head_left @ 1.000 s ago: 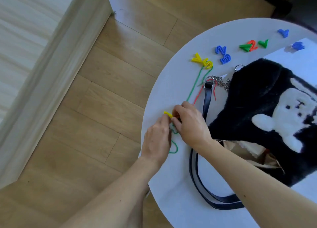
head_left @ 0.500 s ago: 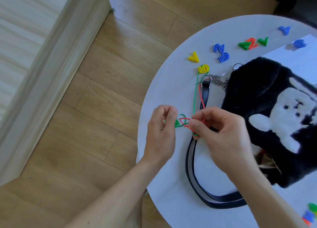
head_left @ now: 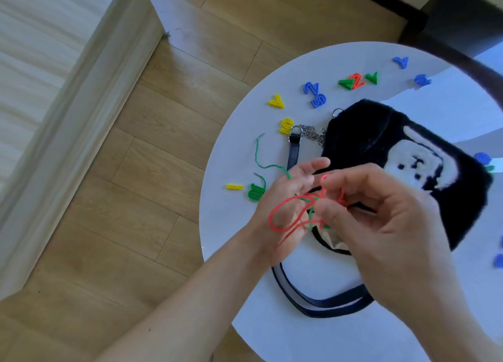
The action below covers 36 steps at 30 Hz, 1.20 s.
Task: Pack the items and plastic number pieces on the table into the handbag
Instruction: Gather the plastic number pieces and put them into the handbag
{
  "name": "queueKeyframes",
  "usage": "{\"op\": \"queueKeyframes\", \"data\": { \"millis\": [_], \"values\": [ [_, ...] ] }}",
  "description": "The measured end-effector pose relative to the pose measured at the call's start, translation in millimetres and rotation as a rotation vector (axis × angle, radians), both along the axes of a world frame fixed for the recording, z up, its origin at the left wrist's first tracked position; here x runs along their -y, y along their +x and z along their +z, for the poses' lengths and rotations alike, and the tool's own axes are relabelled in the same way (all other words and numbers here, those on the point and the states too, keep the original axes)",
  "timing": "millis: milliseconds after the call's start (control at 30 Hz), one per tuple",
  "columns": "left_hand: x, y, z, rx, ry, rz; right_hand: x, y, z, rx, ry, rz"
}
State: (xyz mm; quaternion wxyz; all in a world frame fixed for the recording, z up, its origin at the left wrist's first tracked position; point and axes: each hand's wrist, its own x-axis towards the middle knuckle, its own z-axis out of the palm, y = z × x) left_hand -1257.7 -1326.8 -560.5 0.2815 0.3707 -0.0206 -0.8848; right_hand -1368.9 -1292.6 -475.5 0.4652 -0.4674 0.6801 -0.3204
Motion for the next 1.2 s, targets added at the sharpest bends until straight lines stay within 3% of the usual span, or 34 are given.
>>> {"op": "queueKeyframes", "data": {
  "millis": [133,200,300,400,467,533,600,667,767,933,1000,1067,1133,1200],
  "values": [
    [-17,2,15,-0.076,0.083,-0.030,4,3,-18,-0.429,-0.095,0.135],
    [-26,5,24,-0.044,0.088,0.001,1,6,-20,-0.488,-0.095,0.224],
    [-29,12,28,0.222,0.008,0.020,-5,6,-11,-0.386,-0.047,0.309],
    [-28,24,29,0.376,-0.072,-0.036,-8,3,-3,-0.381,-0.148,0.230],
    [-27,31,37,0.446,-0.228,-0.198,-6,-1,-8,-0.312,-0.153,0.120],
    [-24,36,48,0.547,-0.502,-0.437,1,-7,-21,-0.100,-0.049,0.091],
    [-21,40,60,0.617,-0.797,-0.653,8,-9,-37,0.145,0.072,0.228],
    [-19,44,72,0.697,-0.974,-0.795,10,-1,-43,0.345,0.200,0.421],
    [-11,53,81,0.771,-1.091,-0.805,3,13,-48,0.381,0.358,0.548],
    [13,81,52,0.926,-0.994,-0.430,-25,16,-62,0.491,0.475,0.345],
    [14,88,27,1.029,-0.945,-0.316,-35,12,-61,0.434,0.448,0.230],
    [10,89,2,1.055,-0.891,-0.341,-36,11,-50,0.325,0.360,0.213],
    [1,85,-11,0.953,-0.772,-0.389,-29,14,-36,0.269,0.294,0.239],
    [-11,75,-12,0.726,-0.595,-0.420,-21,16,-27,0.258,0.239,0.234]
  ]
}}
